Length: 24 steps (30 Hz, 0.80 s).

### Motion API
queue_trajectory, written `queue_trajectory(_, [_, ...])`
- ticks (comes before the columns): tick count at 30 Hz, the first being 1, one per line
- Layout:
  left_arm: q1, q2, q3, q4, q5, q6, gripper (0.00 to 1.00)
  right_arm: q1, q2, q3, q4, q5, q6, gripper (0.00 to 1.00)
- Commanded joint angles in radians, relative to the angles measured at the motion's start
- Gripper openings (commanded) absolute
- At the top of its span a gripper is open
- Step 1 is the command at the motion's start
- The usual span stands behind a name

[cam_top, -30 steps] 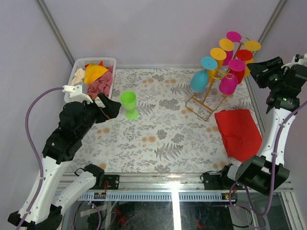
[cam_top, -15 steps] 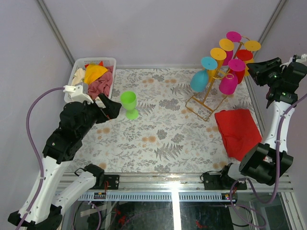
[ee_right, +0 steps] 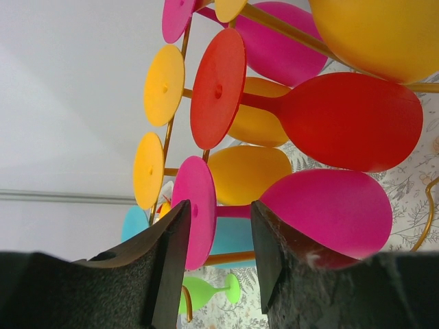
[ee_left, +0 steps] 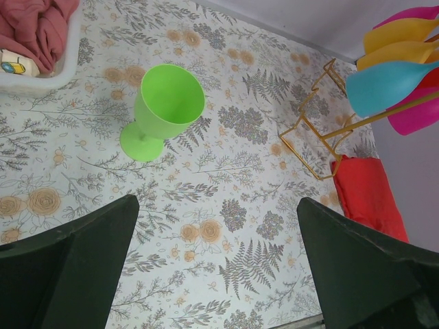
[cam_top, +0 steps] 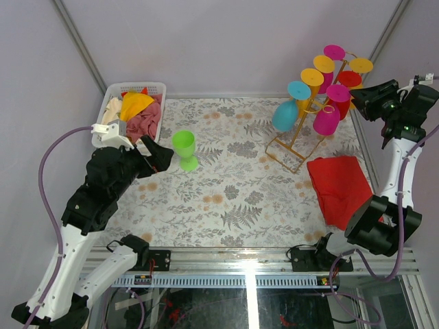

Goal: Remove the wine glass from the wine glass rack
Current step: Pick up the wine glass from the wine rack.

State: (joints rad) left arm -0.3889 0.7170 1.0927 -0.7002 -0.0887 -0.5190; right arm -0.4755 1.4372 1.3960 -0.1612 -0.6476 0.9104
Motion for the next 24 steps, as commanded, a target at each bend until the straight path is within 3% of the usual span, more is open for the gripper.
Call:
queue_trajectory(1, [0.005, -0.011, 0.007, 0.02, 0.014, -0.001, 1.0, 0.009, -0.003, 0.049, 0.009, -0.039, -0.015, 0.47])
queue_trajectory(24, [0.005, -0.007, 0.006, 0.02, 0.026, -0.026, 1.0, 0.033, 0.031, 0.097, -0.044, -0.019, -0.046, 0.29])
